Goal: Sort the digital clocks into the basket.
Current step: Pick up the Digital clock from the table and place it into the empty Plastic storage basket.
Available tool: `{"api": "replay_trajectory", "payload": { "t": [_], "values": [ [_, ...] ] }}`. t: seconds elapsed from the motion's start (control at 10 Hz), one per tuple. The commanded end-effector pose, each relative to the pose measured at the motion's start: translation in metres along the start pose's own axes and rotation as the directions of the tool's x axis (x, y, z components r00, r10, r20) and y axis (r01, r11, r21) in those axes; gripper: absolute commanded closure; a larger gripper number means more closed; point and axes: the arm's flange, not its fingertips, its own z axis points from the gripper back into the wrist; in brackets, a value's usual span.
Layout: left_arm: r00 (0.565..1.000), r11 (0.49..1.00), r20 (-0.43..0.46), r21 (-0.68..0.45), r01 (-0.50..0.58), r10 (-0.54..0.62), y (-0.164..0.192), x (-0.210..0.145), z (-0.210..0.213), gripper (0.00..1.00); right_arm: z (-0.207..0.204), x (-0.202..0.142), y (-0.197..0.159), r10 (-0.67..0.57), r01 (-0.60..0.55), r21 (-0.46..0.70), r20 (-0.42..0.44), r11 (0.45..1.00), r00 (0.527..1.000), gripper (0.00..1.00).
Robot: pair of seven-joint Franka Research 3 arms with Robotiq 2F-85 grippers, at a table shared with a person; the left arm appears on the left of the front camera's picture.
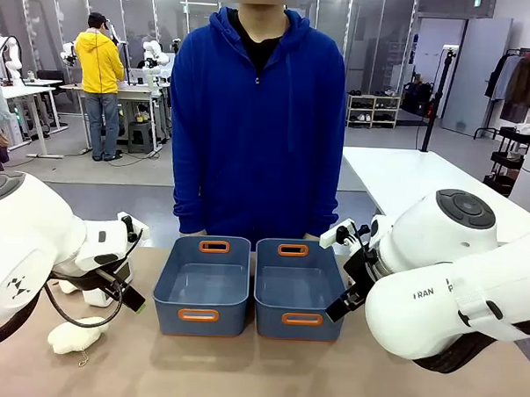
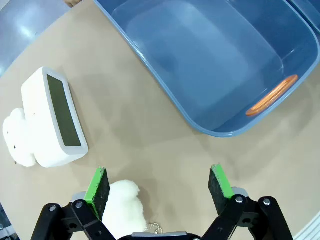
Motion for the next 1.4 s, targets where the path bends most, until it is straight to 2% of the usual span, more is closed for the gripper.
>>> {"api": "replay_trajectory", "payload": {
  "t": [0.0, 0.1, 0.2, 0.3, 0.4, 0.5, 0.6, 0.7, 0.8, 1.0, 1.3],
  "values": [
    [1.0, 1.0, 0.0, 0.0, -0.001, 0.001, 0.0, 0.0, 0.0, 0.0, 0.0, 0.0, 0.0, -0.002, 0.002, 0.0, 0.0, 1.0, 1.0, 0.0],
    [1.0, 1.0, 0.0, 0.0, 0.0, 0.0, 0.0, 0.0, 0.0, 0.0, 0.0, 0.0, 0.0, 0.0, 0.0, 0.0, 0.0, 1.0, 1.0, 0.0],
    [0.999, 0.999, -0.011, -0.01, 0.033, -0.033, -0.002, 0.021, 0.023, 0.0, 0.029, 0.016, 0.0, 0.031, -0.031, 0.028, 0.007, 0.999, 0.999, 0.0],
    [0.998, 0.998, -0.058, -0.048, 0.032, -0.035, 0.001, 0.035, 0.042, 0.0, 0.056, 0.031, -0.005, 0.023, -0.024, 0.05, 0.004, 0.998, 1.0, 0.0],
    [0.997, 0.991, -0.071, -0.136, 0.012, -0.022, 0.008, 0.046, 0.064, 0.0, 0.078, 0.044, -0.015, 0.027, -0.025, 0.115, -0.023, 0.993, 0.999, 0.0],
    [0.998, 0.962, -0.062, -0.27, -0.034, 0.018, 0.023, 0.053, 0.083, 0.0, 0.092, 0.055, -0.03, 0.021, -0.011, 0.175, -0.059, 0.984, 0.998, 0.0],
    [0.994, 0.924, -0.093, -0.372, -0.094, 0.063, 0.046, 0.054, 0.102, 0.0, 0.103, 0.064, -0.045, -0.011, 0.028, 0.264, -0.065, 0.964, 0.998, 0.0],
    [0.989, 0.867, -0.065, -0.477, -0.145, 0.13, 0.069, 0.049, 0.121, 0.0, 0.114, 0.065, -0.061, -0.067, 0.082, 0.381, -0.054, 0.921, 0.996, 0.0],
    [0.982, 0.817, -0.04, -0.55, -0.177, 0.185, 0.094, 0.04, 0.14, 0.0, 0.124, 0.058, -0.085, -0.145, 0.143, 0.477, -0.034, 0.867, 0.989, 0.0],
    [0.924, 0.746, 0.102, -0.626, -0.228, 0.368, 0.138, -0.011, 0.177, 0.0, 0.151, 0.021, -0.132, -0.322, 0.24, 0.582, 0.04, 0.777, 0.946, 0.0],
    [0.797, 0.708, 0.187, -0.601, -0.371, 0.575, 0.166, -0.092, 0.192, 0.0, 0.181, -0.064, -0.185, -0.597, 0.411, 0.623, 0.114, 0.666, 0.794, 0.0]
  ]
}}
